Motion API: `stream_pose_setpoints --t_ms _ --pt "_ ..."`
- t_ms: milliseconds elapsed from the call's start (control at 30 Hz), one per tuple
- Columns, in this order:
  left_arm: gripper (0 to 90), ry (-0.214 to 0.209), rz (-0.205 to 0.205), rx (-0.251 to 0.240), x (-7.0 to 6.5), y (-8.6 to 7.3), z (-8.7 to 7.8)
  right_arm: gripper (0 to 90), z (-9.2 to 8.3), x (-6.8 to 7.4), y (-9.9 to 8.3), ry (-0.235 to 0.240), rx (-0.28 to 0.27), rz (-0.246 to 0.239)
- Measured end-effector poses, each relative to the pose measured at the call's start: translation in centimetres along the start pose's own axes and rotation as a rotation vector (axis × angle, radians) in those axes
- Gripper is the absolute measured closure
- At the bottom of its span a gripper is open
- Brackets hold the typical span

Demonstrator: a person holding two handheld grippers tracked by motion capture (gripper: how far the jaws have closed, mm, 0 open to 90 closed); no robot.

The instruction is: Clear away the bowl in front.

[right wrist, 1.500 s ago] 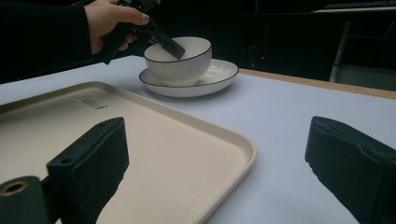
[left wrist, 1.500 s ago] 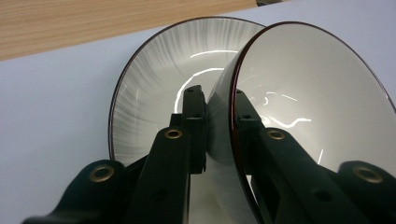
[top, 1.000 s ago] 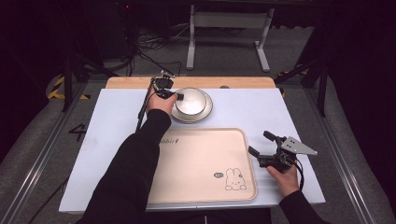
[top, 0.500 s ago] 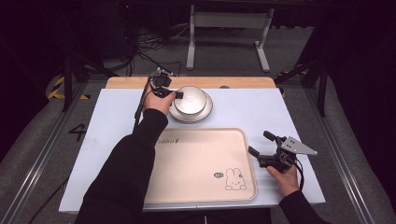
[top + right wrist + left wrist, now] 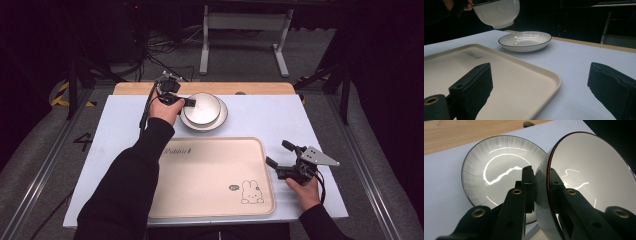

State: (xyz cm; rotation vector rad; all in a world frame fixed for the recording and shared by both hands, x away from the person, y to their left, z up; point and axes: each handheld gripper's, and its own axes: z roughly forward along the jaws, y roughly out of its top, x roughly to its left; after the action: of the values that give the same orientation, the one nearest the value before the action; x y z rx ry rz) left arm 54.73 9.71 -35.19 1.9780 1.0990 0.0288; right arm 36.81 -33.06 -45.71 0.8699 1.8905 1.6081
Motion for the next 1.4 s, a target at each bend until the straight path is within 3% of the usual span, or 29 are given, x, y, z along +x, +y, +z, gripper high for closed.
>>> stream_pose_setpoints --t_ms 333,933,1400 --pt "80.1 -0.066 0.059 0.029 -1.4 -1.0 -1.6 6.4 0.0 0.0 0.0 -0.001 0.001 0.000" --pt "80.1 -0.147 0.168 0.089 -4.5 -2.1 -3.4 6.4 0.0 0.0 0.0 0.000 -0.001 -0.001" --pt "80.2 -0.171 0.228 0.143 -5.7 -2.7 -3.6 6.4 0.0 0.0 0.0 0.001 -0.001 -0.001"
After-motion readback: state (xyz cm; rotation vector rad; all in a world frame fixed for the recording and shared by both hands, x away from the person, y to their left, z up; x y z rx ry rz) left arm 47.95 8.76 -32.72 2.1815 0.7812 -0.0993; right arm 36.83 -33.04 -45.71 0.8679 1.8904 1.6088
